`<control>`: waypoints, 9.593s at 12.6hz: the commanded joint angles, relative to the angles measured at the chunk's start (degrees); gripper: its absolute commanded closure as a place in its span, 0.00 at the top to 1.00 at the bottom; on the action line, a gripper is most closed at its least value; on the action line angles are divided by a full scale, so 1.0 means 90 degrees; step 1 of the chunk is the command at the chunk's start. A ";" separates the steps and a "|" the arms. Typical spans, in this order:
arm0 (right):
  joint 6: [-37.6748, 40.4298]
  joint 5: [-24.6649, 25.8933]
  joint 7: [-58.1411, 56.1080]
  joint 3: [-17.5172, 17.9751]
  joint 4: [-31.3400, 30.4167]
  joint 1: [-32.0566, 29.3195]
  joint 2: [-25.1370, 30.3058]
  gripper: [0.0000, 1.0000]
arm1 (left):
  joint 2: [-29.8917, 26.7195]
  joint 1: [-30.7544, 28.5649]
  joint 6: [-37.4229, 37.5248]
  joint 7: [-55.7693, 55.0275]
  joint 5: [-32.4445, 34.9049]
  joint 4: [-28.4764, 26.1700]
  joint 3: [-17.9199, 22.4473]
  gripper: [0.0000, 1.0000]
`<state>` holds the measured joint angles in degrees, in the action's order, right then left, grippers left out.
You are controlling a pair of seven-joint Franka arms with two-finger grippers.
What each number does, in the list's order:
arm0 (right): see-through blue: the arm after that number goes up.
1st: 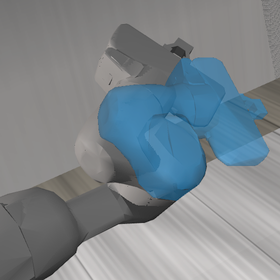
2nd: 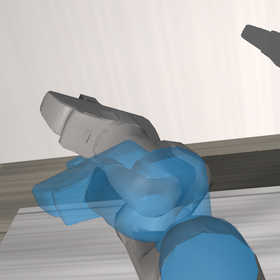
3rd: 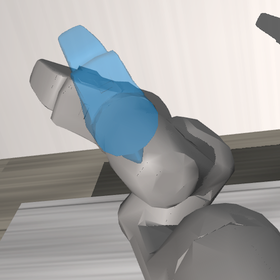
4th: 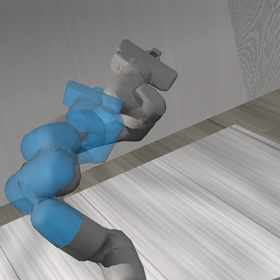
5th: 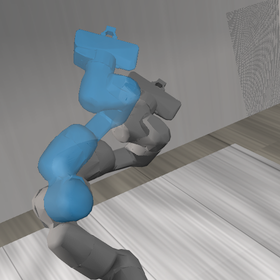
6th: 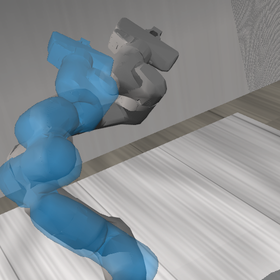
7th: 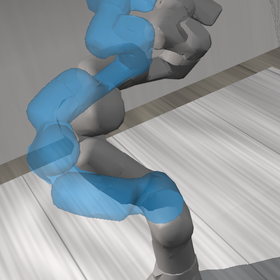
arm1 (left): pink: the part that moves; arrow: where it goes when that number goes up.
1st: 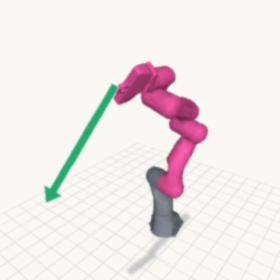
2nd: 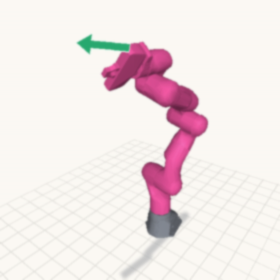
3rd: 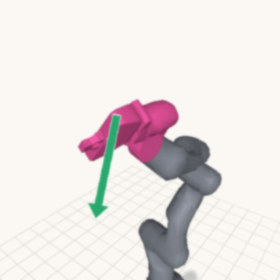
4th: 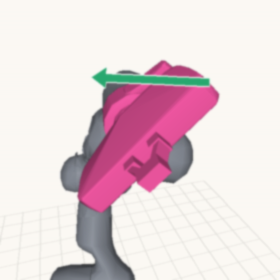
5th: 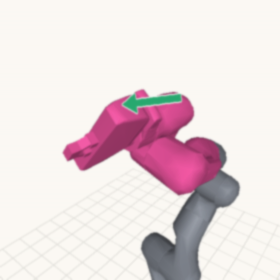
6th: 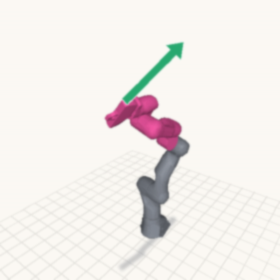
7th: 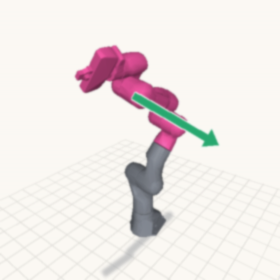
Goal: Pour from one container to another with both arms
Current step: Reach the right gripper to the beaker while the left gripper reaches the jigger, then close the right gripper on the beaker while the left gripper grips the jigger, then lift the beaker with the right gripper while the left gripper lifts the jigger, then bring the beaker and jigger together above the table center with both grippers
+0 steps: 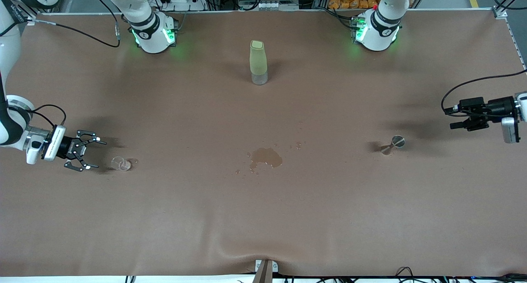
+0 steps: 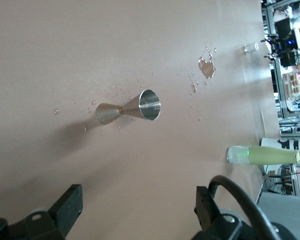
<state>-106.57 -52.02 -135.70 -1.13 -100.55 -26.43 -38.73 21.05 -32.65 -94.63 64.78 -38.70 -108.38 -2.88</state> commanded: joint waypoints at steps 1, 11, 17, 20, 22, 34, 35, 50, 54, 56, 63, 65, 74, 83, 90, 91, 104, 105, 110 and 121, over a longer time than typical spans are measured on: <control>0.0142 -0.0506 -0.0564 0.0126 0.0321 -0.0179 -0.0393 1.00 | 0.0112 -0.0035 0.0066 0.0224 -0.0114 0.0215 -0.0071 1.00; 0.0492 -0.1179 -0.1307 0.0175 0.0811 -0.0160 -0.1244 1.00 | 0.1039 0.0024 -0.0149 0.3270 -0.0806 0.0333 -0.0090 1.00; 0.0591 -0.1427 -0.1573 0.0320 0.0811 -0.0110 -0.1468 1.00 | 0.2015 0.0160 -0.0149 0.5786 -0.1315 0.0762 -0.0266 1.00; 0.0766 -0.1748 -0.1612 0.0340 0.0811 -0.0014 -0.1654 1.00 | 0.2240 0.0209 -0.0246 0.6481 -0.1374 0.0811 -0.0266 0.95; 0.0776 -0.1866 -0.1690 0.0340 0.0801 0.0045 -0.1693 1.00 | 0.2338 0.0239 -0.0402 0.7369 -0.1412 0.0821 -0.0266 0.86; 0.1060 -0.2111 -0.1768 0.0331 0.0820 0.0007 -0.1908 1.00 | 0.2778 0.0600 -0.0598 0.9940 -0.2594 0.0792 -0.0344 0.76; 0.1069 -0.2101 -0.1778 0.0331 0.0820 0.0007 -0.1908 0.63 | 0.2778 0.0591 -0.0589 1.0028 -0.2633 0.0782 -0.0422 0.75; 0.1742 -0.2120 -0.1301 0.0321 0.0830 -0.0072 -0.1879 0.00 | 0.2895 0.0600 -0.0374 1.0449 -0.2624 0.0597 -0.0501 0.56; 0.1821 -0.2091 -0.0520 0.0331 0.0888 0.0026 -0.1645 0.00 | 0.2905 0.0600 -0.0374 1.0469 -0.2624 0.0606 -0.0501 0.28; 0.1929 -0.2052 -0.0110 0.0331 0.1025 0.0094 -0.1508 0.00 | 0.2905 0.0600 -0.0374 1.0459 -0.2624 0.0606 -0.0501 0.14; 0.1861 -0.1857 0.0429 0.0321 0.1026 0.0679 -0.0543 0.00 | 0.2603 0.0639 -0.0325 0.9563 -0.2506 0.0704 -0.0822 0.00; 0.1831 -0.1837 0.0691 0.0301 0.1006 0.0992 -0.0220 0.00 | 0.2301 0.0901 -0.0335 0.9103 -0.2497 0.0714 -0.0881 0.00; 0.1519 -0.1915 0.1716 0.0331 0.0937 0.2076 0.1157 0.00 | 0.1811 0.3224 -0.0704 0.7588 -0.3254 0.1387 -0.1008 0.00; 0.1052 -0.3009 0.2655 0.0340 0.0957 0.3013 0.1549 0.00 | 0.2191 0.5227 -0.2667 0.6808 -0.5933 0.2158 -0.0999 0.00; 0.0045 -0.3009 0.3192 0.0799 0.0937 0.3306 0.1695 0.00 | 0.2436 0.6117 -0.3917 0.6269 -0.6587 0.2285 -0.0989 0.00; -0.0111 -0.3009 0.3299 0.0799 0.0928 0.3414 0.1705 0.00 | 0.2591 0.6176 -0.3967 0.6279 -0.6685 0.2470 -0.0989 0.00; -0.1118 -0.2873 0.4618 0.1111 -0.0028 0.4059 0.2398 0.00 | 0.2798 0.6509 -0.4329 0.6172 -0.7302 0.2639 -0.0940 0.00; -0.1118 -0.2853 0.4686 0.1141 -0.0116 0.4059 0.2476 0.00 | 0.2797 0.6508 -0.4329 0.6201 -0.7301 0.2618 -0.0940 0.00; -0.1274 -0.2296 0.5241 0.1453 -0.0410 0.4088 0.2613 0.00 | 0.2885 0.6645 -0.4339 0.6231 -0.7350 0.2667 -0.0940 0.00; -0.1313 -0.2032 0.6844 0.1648 -0.0928 0.4118 0.2692 0.00 | 0.2934 0.6596 -0.4436 0.7604 -0.7972 0.2638 -0.0930 0.00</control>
<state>-117.50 -70.71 -77.19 12.86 -106.57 10.23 -16.89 47.73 26.05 -133.22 128.33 -105.46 -84.31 -11.15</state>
